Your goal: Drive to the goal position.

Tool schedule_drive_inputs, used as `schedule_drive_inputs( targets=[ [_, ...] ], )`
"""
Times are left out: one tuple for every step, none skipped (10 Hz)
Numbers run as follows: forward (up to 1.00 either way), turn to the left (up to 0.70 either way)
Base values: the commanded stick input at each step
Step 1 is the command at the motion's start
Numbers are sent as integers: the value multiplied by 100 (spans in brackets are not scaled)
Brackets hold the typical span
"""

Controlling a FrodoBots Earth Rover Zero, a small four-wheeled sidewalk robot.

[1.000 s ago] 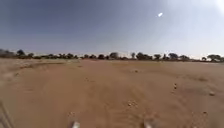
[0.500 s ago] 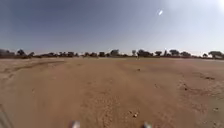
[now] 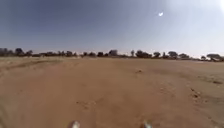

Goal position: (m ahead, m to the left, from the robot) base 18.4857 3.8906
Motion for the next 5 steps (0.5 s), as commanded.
schedule_drive_inputs(
  targets=[
    [70,0],
    [70,0],
    [70,0],
    [70,0],
    [70,0]
  ],
)
